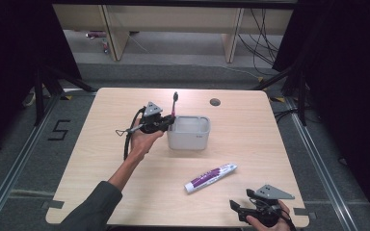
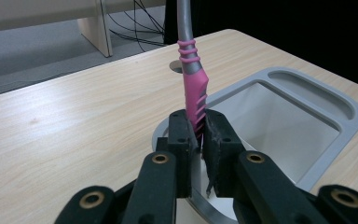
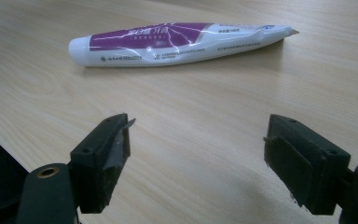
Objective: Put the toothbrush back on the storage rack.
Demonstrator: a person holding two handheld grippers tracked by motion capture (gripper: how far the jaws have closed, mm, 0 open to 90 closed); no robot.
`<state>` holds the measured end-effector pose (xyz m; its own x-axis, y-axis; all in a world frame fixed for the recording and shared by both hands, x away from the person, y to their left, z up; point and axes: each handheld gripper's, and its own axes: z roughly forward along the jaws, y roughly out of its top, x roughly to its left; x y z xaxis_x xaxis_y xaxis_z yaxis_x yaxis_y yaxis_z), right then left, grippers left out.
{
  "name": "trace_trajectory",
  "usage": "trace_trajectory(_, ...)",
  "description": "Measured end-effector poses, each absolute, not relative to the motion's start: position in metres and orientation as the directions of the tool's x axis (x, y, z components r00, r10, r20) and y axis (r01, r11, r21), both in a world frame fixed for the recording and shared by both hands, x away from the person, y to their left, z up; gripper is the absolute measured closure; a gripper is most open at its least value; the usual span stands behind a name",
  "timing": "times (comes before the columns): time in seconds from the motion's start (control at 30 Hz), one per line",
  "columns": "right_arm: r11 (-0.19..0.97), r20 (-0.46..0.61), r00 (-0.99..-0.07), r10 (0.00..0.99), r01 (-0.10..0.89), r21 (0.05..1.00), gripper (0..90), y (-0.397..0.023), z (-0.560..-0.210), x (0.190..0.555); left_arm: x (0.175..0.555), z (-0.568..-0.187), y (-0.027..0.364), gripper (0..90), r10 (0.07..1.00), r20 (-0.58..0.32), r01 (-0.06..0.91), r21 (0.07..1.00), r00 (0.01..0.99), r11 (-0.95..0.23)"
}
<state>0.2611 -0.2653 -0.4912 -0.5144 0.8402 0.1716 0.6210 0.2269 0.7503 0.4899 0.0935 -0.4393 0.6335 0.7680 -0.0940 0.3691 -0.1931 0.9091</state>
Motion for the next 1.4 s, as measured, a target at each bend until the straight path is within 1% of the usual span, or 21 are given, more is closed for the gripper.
trace_trajectory(0.2,0.223,0.181,-0.513,0.839,0.629,0.745,23.1,-0.265,-0.491,0.261,0.489,-0.438,0.094,79.1,0.773,-0.075,0.362,0.909,0.630,-0.207)
trace_trajectory(0.47,0.222,0.176,-0.517,0.838,0.618,0.754,23.1,-0.265,-0.492,0.261,0.488,-0.435,0.097,71.2,0.783,-0.049,0.352,0.910,0.620,-0.222)
trace_trajectory(0.63,0.227,0.169,-0.512,0.842,0.621,0.751,23.0,-0.266,-0.492,0.261,0.487,-0.431,0.100,59.9,0.799,-0.060,0.359,0.911,0.599,-0.201)
trace_trajectory(0.7,0.221,0.170,-0.511,0.842,0.616,0.756,23.1,-0.265,-0.492,0.261,0.486,-0.429,0.101,53.4,0.804,-0.067,0.372,0.907,0.591,-0.198)
trace_trajectory(0.8,0.210,0.187,-0.504,0.843,0.630,0.748,23.1,-0.265,-0.492,0.261,0.481,-0.426,0.101,47.4,0.806,-0.051,0.379,0.899,0.590,-0.220)
trace_trajectory(0.83,0.201,0.196,-0.498,0.845,0.635,0.746,23.1,-0.264,-0.491,0.260,0.480,-0.425,0.102,45.7,0.811,-0.055,0.385,0.897,0.583,-0.216)
trace_trajectory(0.87,0.221,0.170,-0.511,0.842,0.616,0.756,23.1,-0.266,-0.491,0.261,0.479,-0.423,0.103,43.8,0.814,-0.073,0.398,0.895,0.576,-0.202)
trace_trajectory(0.9,0.221,0.170,-0.511,0.842,0.616,0.756,23.1,-0.266,-0.491,0.262,0.477,-0.421,0.103,41.9,0.815,-0.085,0.404,0.894,0.574,-0.191)
trace_trajectory(0.97,0.226,0.163,-0.514,0.842,0.611,0.759,23.1,-0.266,-0.491,0.262,0.473,-0.417,0.105,39.5,0.811,-0.086,0.402,0.895,0.578,-0.192)
trace_trajectory(1.03,0.219,0.180,-0.516,0.838,0.619,0.754,23.2,-0.266,-0.492,0.262,0.468,-0.413,0.108,37.6,0.811,-0.092,0.416,0.888,0.578,-0.196)
trace_trajectory(1.13,0.227,0.162,-0.514,0.842,0.610,0.759,23.2,-0.267,-0.492,0.262,0.457,-0.408,0.112,34.2,0.805,-0.154,0.462,0.872,0.573,-0.162)
trace_trajectory(1.17,0.228,0.160,-0.516,0.842,0.608,0.761,23.2,-0.267,-0.492,0.262,0.454,-0.407,0.112,33.6,0.799,-0.159,0.463,0.872,0.579,-0.162)
trace_trajectory(1.2,0.227,0.160,-0.515,0.842,0.609,0.760,23.2,-0.266,-0.492,0.262,0.449,-0.406,0.112,33.3,0.794,-0.146,0.460,0.869,0.590,-0.182)
trace_trajectory(1.23,0.210,0.183,-0.502,0.845,0.627,0.750,23.3,-0.265,-0.492,0.261,0.446,-0.405,0.112,32.9,0.791,-0.138,0.461,0.865,0.596,-0.196)
trace_trajectory(1.4,0.216,0.178,-0.512,0.840,0.618,0.756,23.4,-0.265,-0.492,0.262,0.427,-0.403,0.115,30.1,0.744,-0.179,0.484,0.848,0.643,-0.214)
